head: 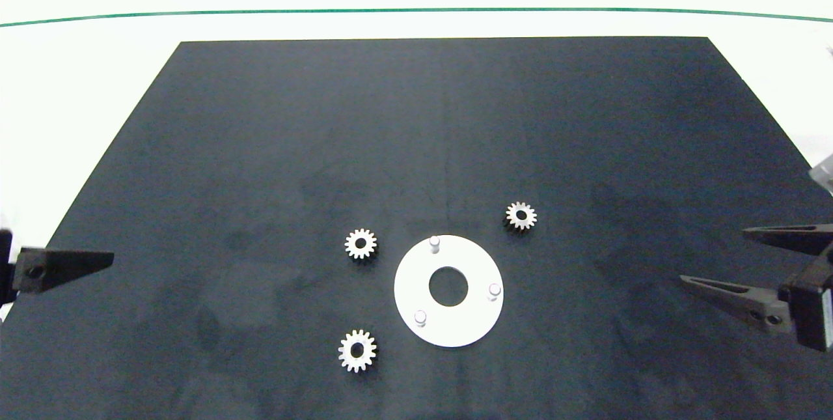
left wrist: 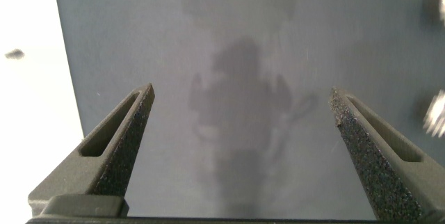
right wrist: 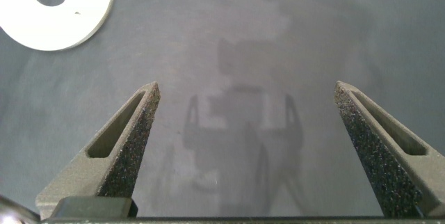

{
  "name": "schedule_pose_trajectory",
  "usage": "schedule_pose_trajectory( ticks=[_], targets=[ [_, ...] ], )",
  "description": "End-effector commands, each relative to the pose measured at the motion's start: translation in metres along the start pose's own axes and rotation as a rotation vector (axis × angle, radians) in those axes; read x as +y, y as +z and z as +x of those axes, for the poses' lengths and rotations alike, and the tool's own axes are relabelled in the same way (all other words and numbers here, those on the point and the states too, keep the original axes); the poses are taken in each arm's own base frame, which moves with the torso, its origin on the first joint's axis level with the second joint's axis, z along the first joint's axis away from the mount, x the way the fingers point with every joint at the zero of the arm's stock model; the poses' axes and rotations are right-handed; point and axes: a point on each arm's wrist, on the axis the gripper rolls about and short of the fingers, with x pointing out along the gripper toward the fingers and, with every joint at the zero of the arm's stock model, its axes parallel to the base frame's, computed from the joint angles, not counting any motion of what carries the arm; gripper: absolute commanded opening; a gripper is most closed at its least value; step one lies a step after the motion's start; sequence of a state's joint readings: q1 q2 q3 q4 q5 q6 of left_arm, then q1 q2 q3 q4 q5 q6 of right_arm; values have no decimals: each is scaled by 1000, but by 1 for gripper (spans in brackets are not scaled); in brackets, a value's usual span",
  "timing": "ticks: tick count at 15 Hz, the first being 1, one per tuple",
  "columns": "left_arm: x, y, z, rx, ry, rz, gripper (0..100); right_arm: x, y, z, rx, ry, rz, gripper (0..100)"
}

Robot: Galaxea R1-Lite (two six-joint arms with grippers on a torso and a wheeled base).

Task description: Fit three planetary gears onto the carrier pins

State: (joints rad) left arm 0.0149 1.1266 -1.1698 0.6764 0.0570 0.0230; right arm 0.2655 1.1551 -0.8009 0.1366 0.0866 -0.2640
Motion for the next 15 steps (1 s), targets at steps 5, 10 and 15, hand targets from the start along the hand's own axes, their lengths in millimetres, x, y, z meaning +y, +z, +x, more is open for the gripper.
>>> schedule_pose_trajectory(
  ticks=[5, 10, 15],
  targets=[
    [-16, 48, 20, 153, 77, -180, 100, 4, 37, 25, 1, 74, -72, 100],
    [-55, 59, 15, 73, 90, -29, 100, 0, 40, 17, 16, 71, -62, 100],
    [-71, 62, 24, 82, 65, 3, 100, 0, 38, 16, 19, 71, -61, 100]
  ],
)
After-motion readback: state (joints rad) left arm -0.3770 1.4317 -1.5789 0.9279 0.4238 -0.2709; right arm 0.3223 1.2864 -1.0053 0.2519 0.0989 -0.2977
